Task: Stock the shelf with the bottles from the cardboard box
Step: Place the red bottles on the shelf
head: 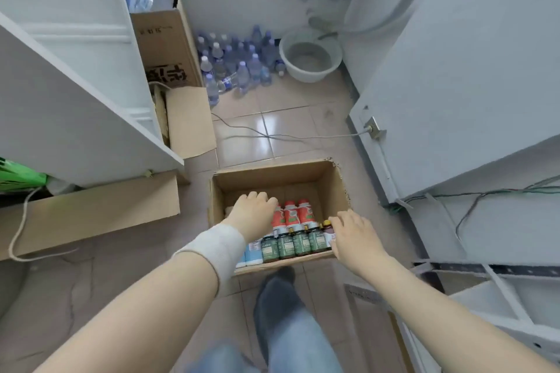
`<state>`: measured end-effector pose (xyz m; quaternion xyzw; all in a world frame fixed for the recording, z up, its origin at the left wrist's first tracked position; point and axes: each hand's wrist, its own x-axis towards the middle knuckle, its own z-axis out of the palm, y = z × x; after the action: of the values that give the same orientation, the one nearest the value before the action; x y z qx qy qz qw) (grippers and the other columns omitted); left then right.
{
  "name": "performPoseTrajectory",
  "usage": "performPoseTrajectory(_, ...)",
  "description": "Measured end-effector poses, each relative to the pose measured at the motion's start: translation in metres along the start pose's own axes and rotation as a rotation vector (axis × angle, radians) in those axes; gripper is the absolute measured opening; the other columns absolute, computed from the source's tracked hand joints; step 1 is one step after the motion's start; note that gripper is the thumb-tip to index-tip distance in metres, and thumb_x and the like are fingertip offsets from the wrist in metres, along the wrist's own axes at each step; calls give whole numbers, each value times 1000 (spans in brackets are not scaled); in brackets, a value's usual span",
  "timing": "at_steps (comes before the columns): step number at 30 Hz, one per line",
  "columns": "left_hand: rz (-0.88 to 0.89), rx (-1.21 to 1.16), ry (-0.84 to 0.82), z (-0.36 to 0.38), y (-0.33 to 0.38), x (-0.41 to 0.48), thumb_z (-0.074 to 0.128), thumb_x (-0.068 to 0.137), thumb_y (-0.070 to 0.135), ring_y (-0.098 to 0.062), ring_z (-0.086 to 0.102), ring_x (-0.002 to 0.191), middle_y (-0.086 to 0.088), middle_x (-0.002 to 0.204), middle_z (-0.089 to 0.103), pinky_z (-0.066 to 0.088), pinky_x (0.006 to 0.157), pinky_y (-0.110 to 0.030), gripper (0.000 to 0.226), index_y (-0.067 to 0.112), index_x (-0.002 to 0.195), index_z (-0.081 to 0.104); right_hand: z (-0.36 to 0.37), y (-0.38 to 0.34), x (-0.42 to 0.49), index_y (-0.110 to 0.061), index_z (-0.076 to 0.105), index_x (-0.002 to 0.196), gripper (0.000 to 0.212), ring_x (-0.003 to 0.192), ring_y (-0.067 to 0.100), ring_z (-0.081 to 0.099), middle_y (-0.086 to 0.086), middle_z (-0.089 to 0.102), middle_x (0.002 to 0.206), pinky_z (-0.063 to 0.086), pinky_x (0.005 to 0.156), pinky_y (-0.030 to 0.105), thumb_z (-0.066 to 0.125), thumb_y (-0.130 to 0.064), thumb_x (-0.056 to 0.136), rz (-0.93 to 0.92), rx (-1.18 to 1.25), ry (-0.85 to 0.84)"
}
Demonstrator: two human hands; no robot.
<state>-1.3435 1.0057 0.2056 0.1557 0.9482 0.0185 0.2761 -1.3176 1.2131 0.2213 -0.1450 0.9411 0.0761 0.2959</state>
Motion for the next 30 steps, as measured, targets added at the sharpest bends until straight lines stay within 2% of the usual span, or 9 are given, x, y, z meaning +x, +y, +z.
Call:
performPoseTrajectory(3,-44,-115,-97,42,1,56,48,94,29,-31,45,119,-12,129,48,39,94,-38,45,11,134,37,40,14,60,-11,26,141,50,141,27,19,11,30,147,19,114,43,37,-28,96,-64,-41,-78)
performPoseTrajectory(5,-85,-216,-157,72,5,88,47,94,32,-30,44,121,-12,132,46,38,96,-37,48,10,135,36,64,19,95,-12,26,141,50,138,26,24,9,34,144,22,113,41,38,-29,95,-70,-7,-148)
performPoseTrajectory(9,-126,-315,-197,131,4,161,48,93,38,-30,40,123,-11,134,44,36,99,-37,54,11,138,33,116,31,176,-12,31,138,50,125,23,40,6,43,135,34,101,32,42,-35,94,24,210,-162)
performPoseTrajectory(15,-213,-421,-132,184,-10,241,45,94,39,-32,46,119,-12,130,49,39,94,-40,49,27,140,34,172,43,264,-3,39,131,59,121,31,45,16,47,130,38,97,35,53,-43,89,220,393,-295)
performPoseTrajectory(20,-203,-420,-254,207,-12,276,42,93,47,-30,36,129,-9,137,47,32,103,-40,49,25,137,40,197,44,292,-7,52,121,58,112,31,55,15,56,122,46,91,37,66,-44,80,274,607,-416)
performPoseTrajectory(25,-253,-484,-263,219,-10,289,43,90,54,-28,35,128,-8,132,52,27,103,-39,50,23,129,48,206,49,302,-6,59,115,49,104,26,61,12,64,116,45,82,27,74,-32,75,283,814,-448)
performPoseTrajectory(28,-251,-537,-206,220,-10,286,46,89,54,-26,35,126,-7,128,54,26,101,-38,48,23,126,50,205,54,303,-5,64,109,42,100,25,63,12,67,111,45,78,25,74,-29,76,271,850,-454)
performPoseTrajectory(30,-247,-551,-96,219,-8,279,49,88,53,-24,36,124,-5,126,55,24,99,-36,48,23,124,52,202,57,301,-4,61,111,46,101,26,62,13,66,113,46,81,27,74,-29,75,278,853,-415)
